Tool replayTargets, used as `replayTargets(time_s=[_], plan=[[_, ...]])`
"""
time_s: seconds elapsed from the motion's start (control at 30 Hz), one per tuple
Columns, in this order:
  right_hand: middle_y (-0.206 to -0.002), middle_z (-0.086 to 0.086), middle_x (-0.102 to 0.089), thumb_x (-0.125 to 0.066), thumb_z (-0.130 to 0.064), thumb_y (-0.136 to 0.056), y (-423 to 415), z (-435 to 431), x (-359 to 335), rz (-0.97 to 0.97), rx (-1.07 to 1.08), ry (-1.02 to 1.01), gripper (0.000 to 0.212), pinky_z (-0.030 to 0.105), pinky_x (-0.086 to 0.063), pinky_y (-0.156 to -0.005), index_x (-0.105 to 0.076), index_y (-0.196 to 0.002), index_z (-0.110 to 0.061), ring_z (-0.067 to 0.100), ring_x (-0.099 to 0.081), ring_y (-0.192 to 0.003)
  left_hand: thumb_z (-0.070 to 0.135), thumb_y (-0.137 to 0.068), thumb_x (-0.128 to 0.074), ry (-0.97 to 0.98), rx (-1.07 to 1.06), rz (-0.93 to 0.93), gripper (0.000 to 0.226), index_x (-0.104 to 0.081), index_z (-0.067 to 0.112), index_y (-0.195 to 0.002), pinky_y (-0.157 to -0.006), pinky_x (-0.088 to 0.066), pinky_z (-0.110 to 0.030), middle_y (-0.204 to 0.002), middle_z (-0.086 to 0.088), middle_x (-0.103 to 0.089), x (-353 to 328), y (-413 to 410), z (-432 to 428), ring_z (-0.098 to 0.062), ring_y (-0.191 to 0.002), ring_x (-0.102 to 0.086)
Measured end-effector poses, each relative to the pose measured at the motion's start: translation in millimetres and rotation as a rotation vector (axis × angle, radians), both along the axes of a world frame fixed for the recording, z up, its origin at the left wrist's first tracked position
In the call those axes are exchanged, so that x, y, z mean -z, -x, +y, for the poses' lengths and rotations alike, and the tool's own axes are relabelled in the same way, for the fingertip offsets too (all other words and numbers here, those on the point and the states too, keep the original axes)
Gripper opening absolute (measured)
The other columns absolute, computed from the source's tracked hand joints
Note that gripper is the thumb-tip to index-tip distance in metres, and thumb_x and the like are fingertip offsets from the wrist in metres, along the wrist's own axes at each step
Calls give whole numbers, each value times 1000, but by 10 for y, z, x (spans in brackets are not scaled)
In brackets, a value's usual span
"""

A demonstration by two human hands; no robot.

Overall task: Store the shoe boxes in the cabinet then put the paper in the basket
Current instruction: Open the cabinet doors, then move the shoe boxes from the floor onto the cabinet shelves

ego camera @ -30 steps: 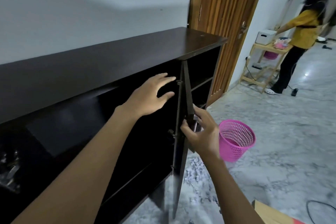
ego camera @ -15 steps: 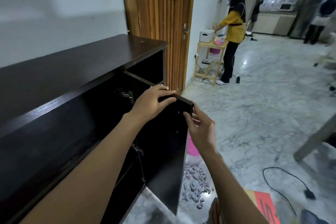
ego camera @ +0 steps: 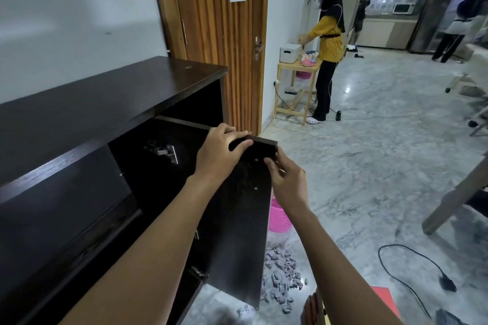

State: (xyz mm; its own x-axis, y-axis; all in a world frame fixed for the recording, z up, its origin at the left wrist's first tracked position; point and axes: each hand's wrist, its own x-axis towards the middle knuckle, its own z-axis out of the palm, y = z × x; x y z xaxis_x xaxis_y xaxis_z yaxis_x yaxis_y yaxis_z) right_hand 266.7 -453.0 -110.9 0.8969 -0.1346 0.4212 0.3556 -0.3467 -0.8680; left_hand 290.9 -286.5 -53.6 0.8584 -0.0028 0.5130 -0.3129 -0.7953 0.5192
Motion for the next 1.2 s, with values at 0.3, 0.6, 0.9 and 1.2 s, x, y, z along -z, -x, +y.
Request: replayTargets(time_s=[0.3, 0.6, 0.9, 1.2], plan=[[-140, -12, -55, -58, -28, -99, 261, -28, 4, 82, -5, 25, 51, 21, -46, -101, -43, -147, -30, 0, -50, -129, 45, -95, -53, -120, -16, 103, 56, -41, 26, -146, -118, -24, -48, -159, 2, -28, 65, 307, -43, -12, -149, -13], [-141, -3, -57, -57, -32, -99, 1263, -403, 317, 177, 86, 113, 43, 35, -41, -109, -54, -140, -20, 13, -50, -132, 49, -95, -53, 47, 140, 459, 49, -53, 27, -138, -98, -32, -23, -141, 4, -54, 427, 1366, -173, -13, -134, -45], [-141, -2, -55, -58, -34, -98, 2782, -854, 1041, 425, 194, 206, 42, 26, -37, -101, -53, -139, -24, 14, -50, -130, 37, -93, -61, 173, 297, 689, 33, -67, 23, -122, -86, -43, -22, -115, 5, -68, 1250, 2509, -483, -8, -104, -60], [-138, 5, -58, -61, -29, -96, 3519, -1661, 1948, 677, 292, 205, 44, 28, -39, -103, -54, -139, -20, 19, -52, -129, 32, -94, -61, 174, 362, 1033, 33, -66, 14, -122, -91, -47, -27, -116, 1, -63, 2266, 3167, -1213, -14, -110, -59]])
